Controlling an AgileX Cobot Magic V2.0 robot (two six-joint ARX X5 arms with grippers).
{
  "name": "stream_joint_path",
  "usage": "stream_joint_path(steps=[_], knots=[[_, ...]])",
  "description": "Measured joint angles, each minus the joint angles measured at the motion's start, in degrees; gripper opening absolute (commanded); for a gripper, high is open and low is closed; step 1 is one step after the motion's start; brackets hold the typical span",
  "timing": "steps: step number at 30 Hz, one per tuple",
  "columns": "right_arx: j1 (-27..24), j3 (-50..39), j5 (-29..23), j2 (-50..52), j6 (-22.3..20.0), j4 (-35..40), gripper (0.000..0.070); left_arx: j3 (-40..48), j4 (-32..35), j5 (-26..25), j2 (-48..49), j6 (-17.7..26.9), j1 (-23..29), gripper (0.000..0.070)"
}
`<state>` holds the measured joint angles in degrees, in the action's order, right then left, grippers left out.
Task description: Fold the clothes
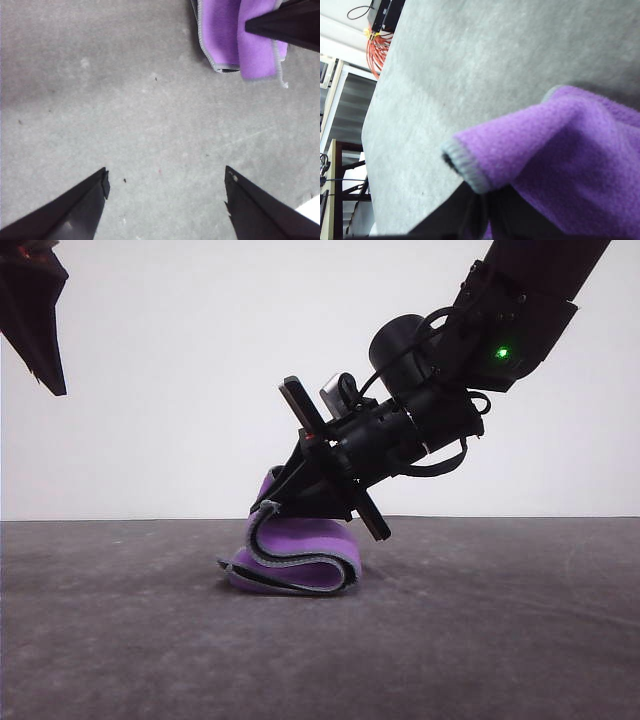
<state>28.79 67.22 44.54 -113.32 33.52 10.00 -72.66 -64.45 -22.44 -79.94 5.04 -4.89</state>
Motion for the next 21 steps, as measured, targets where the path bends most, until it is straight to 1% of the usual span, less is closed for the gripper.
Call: stream_joint_path(steps=[10,12,13,14,16,17,18,21], knots=[[-0.54,0.0,-0.84,0.0,0.0,0.02,0.0003,0.0,-0.02,0.0,0.0,0.0,0.0,0.0445],[-0.54,0.02,-0.84,0.0,0.0,0.02,0.0017,0.0,-0.02,0.0,0.0,0.0,0.0,0.0445],[-0.54,0.0,-0.84,0.0,0.0,0.02,0.005,0.0,-0.02,0.0,0.0,0.0,0.0,0.0445],[-0.54,0.01,-0.84,0.0,-0.01,0.02,0.0138,0.0,-0.02,0.0,0.0,0.0,0.0,0.0445],[-0.54,0.02,-0.84,0.0,-0.02,0.06,0.0371,0.0,-0.02,0.0,0.0,0.0,0.0,0.0445],[-0.54,0.02,-0.84,0.0,-0.02,0.07,0.0444,0.0,-0.02,0.0,0.0,0.0,0.0,0.0445],[-0.54,0.02,-0.84,0.0,-0.02,0.07,0.0484,0.0,-0.02,0.0,0.0,0.0,0.0,0.0445],[-0.54,0.02,-0.83,0.0,0.0,0.07,0.0487,0.0,-0.02,0.0,0.0,-0.02,0.0,0.0445]])
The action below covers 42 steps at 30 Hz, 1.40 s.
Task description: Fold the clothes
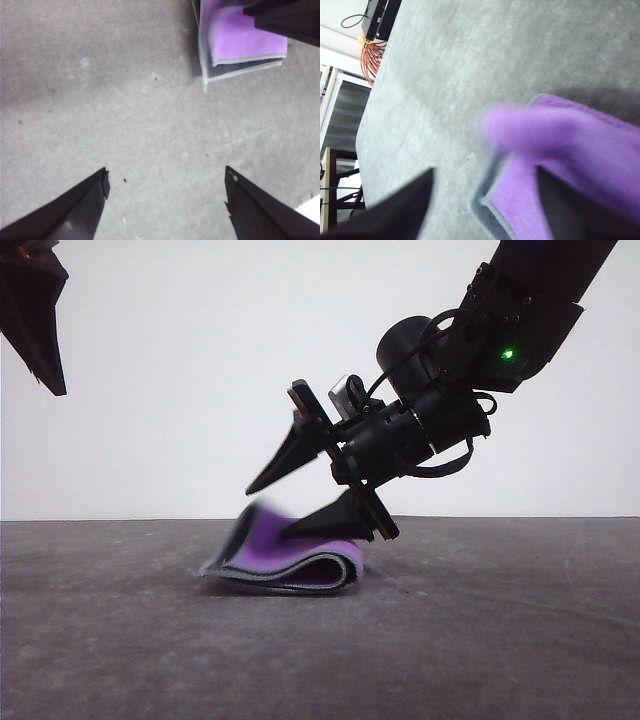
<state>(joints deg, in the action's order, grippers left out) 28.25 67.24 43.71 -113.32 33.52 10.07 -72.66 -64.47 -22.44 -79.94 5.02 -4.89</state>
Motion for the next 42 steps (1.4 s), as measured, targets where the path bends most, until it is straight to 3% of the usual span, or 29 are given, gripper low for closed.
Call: stream_joint_path(steps=[6,10,15,20,28,34,42], knots=[[-0.02,0.0,0.69,0.0,-0.06,0.02,0.0487,0.0,0.02,0.0,0.0,0.02,0.0,0.0445],[-0.82,0.0,4.1,0.17,-0.66,-0.09,0.0487,0.0,0.68,0.0,0.0,0.0,0.0,0.0445],[-3.29,0.0,3.52,4.93,-4.48,-5.63,0.0486,0.0,3.96,0.0,0.0,0.0,0.0,0.0445],[-7.64,0.0,-3.51,15.62,-12.15,-15.65,0.0486,0.0,7.31,0.0,-0.02,0.0,0.0,0.0445],[-14.53,0.09,-19.78,32.12,-26.43,-37.39,0.0486,0.0,10.69,0.02,0.0,0.0,0.0,0.0445],[-18.21,0.21,-31.7,35.55,-34.49,-56.05,0.0486,0.0,11.61,0.0,0.0,0.0,0.0,0.0445],[-18.93,0.17,-33.21,35.54,-36.39,-56.54,0.0481,0.0,12.39,0.0,0.0,0.0,0.0,0.0435]])
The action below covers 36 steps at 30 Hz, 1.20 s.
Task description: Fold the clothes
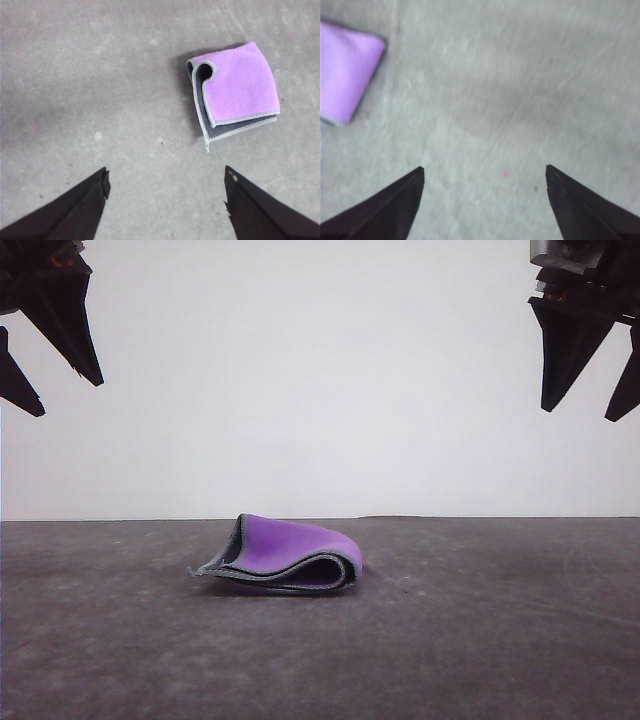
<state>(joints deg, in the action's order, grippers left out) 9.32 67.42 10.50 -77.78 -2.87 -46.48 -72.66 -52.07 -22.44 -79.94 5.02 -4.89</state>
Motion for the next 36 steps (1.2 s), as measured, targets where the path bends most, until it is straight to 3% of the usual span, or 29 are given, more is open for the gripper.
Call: stream_joint_path(steps=[2,4,6,7,9,36], knots=[[0.0,0.0,0.0,0.0,-0.11,0.24,0.0444,0.0,0.27,0.0,0.0,0.0,0.0,0.043],[0.0,0.0,0.0,0.0,-0.14,0.26,0.0332,0.0,0.31,0.0,0.0,0.0,0.0,0.0392],[0.0,0.0,0.0,0.0,-0.16,0.24,0.0164,0.0,0.3,0.0,0.0,0.02,0.0,0.0253],[0.0,0.0,0.0,0.0,-0.19,0.26,0.0061,0.0,0.27,0.0,0.0,0.02,0.0,0.0107],[0.0,0.0,0.0,0.0,-0.39,0.27,0.0,0.0,0.07,0.0,0.0,0.06,0.0,0.0015],[0.0,0.0,-0.02,0.0,-1.64,4.66,0.0,0.0,0.47,0.03,0.01,0.2,0.04,0.0016]])
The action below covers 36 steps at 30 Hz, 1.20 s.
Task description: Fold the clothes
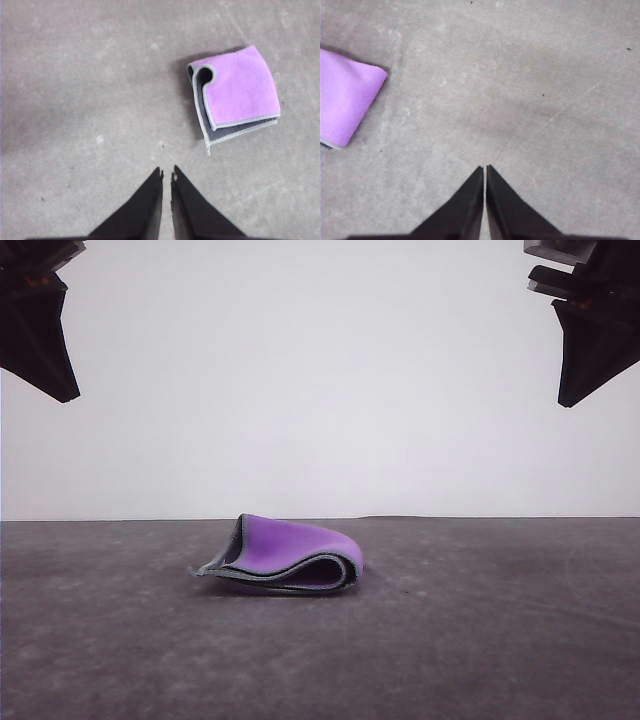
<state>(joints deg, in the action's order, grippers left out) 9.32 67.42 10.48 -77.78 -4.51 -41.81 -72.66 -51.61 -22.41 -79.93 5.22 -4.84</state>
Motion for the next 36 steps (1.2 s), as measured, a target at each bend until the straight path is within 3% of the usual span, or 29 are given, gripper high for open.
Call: stream_joint_path(steps=[4,9,16,20,24,28,36], knots=[[0.0,0.0,0.0,0.0,0.0,0.05,0.0,0.79,1.43,1.07,0.9,0.15,0.68,0.0016],[0.0,0.0,0.0,0.0,0.0,0.1,0.0,7.79,11.96,3.46,6.75,-0.41,2.03,0.0016],[0.0,0.0,0.0,0.0,-0.02,2.18,0.0,31.26,32.8,13.1,25.61,-3.51,2.25,0.0016],[0.0,0.0,0.0,0.0,-0.02,3.59,0.0,45.39,39.57,17.25,39.21,-4.32,2.36,0.0016],[0.0,0.0,0.0,0.0,-0.02,5.08,0.0,56.93,41.81,20.81,53.58,-4.66,2.36,0.0016],[0.0,0.0,0.02,0.0,-0.02,6.69,0.0,64.88,41.96,21.24,65.41,-4.8,2.36,0.0016],[0.0,0.0,0.0,0.0,-0.04,9.62,0.0,70.71,41.18,25.38,76.83,-8.53,2.36,0.0016]])
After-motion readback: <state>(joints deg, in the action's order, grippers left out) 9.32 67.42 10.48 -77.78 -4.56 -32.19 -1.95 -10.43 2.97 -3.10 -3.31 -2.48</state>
